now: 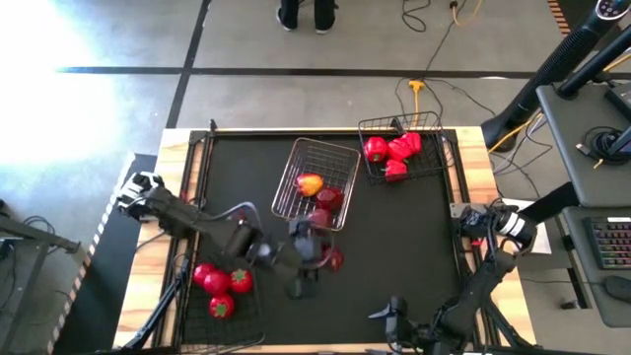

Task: Sort produce into baskets
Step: Put the red apple into the gold wire basket

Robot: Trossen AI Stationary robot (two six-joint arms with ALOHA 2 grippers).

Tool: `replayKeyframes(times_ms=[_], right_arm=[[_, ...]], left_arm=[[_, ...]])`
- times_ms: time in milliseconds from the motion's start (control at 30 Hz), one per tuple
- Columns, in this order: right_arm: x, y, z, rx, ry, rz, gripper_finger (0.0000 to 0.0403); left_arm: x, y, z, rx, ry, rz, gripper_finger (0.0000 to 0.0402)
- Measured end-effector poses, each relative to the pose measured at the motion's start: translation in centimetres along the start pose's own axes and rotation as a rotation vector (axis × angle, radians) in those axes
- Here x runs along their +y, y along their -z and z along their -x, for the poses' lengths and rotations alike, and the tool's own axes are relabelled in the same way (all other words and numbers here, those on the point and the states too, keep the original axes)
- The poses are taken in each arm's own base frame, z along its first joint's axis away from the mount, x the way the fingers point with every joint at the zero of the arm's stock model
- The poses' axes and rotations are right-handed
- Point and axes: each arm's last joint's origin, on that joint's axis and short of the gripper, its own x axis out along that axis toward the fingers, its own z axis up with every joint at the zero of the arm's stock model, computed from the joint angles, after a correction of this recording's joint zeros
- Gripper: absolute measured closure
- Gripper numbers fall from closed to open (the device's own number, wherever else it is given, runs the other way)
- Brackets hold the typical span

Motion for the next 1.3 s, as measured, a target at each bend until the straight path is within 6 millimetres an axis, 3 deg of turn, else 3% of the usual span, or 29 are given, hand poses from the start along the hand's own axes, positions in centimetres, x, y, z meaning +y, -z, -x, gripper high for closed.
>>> replayKeyframes(times_ms=[300,467,567,833,1000,1133,1300], right_arm=[[-0.3,-0.1,-0.7,-0.041,0.038,-0.040,0.0009],[-0.4,-0.1,-1.0,-0.040,0.044,-0.081,0.0009],[-0.4,-0.1,-0.9,-0.041,0.042,-0.099,0.0009],[-0.6,-0.4,-1.3,-0.045,0.053,-0.124,0.0009],[-1.0,-0.9,-1.9,-0.051,0.069,-0.155,0.0009],[-1.4,-1.5,-2.7,-0.013,0.069,-0.190,0.0009],[-2.6,-3.3,-4.1,0.037,0.073,-0.254,0.0009]], left_arm=[[7.7,-2.2,-1.0,0.146,-0.227,0.108,0.0162],[12.5,0.0,-3.4,0.348,-0.342,0.167,0.0162],[14.3,1.2,-4.7,0.417,-0.335,0.211,0.0161],[15.0,4.2,-8.5,0.562,-0.269,0.218,0.0108],[14.9,4.9,-9.2,0.592,-0.254,0.169,0.0080],[14.4,2.8,-7.1,0.526,-0.212,0.108,0.0073],[13.7,-1.1,-1.6,0.356,-0.156,0.026,0.0073]])
